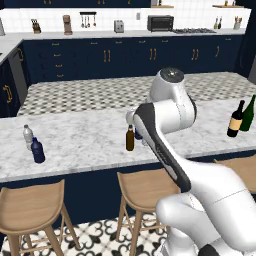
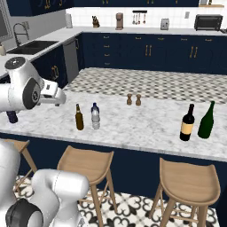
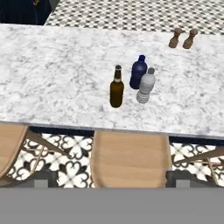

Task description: Move the plastic bottles in the middle to the plastics group, and the glass bottles in the middle to the glass group.

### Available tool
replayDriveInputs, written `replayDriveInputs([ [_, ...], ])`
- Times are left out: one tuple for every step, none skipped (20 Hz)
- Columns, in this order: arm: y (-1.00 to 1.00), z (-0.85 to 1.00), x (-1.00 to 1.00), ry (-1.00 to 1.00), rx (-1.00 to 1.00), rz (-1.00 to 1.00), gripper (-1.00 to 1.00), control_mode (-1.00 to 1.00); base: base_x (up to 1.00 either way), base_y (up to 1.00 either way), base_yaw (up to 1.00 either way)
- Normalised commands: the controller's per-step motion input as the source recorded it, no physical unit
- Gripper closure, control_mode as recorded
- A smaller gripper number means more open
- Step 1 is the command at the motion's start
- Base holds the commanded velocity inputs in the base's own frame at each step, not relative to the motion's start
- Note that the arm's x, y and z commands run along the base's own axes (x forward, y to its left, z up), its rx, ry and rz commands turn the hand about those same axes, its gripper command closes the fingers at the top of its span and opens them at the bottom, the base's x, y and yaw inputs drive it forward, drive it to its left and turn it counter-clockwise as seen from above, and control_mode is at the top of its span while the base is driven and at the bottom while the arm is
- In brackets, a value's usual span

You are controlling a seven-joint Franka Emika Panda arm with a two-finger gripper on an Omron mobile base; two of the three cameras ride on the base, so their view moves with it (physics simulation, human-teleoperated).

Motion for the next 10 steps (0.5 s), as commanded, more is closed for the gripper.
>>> replayDriveInputs([
  [0.1, -0.14, 0.0, -0.36, 0.0, -0.15, -1.0, -1.0, 0.0, 0.0, 0.0],
  [0.11, -0.11, 0.26, -0.25, 0.0, -0.15, -1.0, -1.0, 0.0, 0.0, 0.0],
  [0.13, -0.04, 0.39, -0.19, 0.0, -0.17, -1.0, -1.0, 0.0, 0.0, 0.0],
  [0.03, -0.01, 0.36, -0.19, 0.0, -0.15, -1.0, -1.0, 0.0, 0.0, 0.0],
  [0.0, -0.09, 0.37, -0.17, 0.0, -0.11, -1.0, -1.0, 0.0, 0.0, 0.0],
  [0.0, -0.16, 0.51, -0.11, 0.0, -0.11, -1.0, -1.0, 0.0, 0.0, 0.0],
  [0.01, -0.24, 0.49, -0.1, 0.0, -0.12, -1.0, -1.0, 0.0, 0.0, 0.0],
  [0.0, -0.25, 0.34, -0.06, 0.0, -0.12, -1.0, -1.0, 0.0, 0.0, 0.0],
  [0.0, -0.21, 0.3, -0.03, 0.0, -0.11, -1.0, -1.0, 0.0, 0.0, 0.0],
  [0.0, -0.18, 0.31, -0.03, 0.0, -0.11, -1.0, -1.0, 0.0, 0.0, 0.0],
])
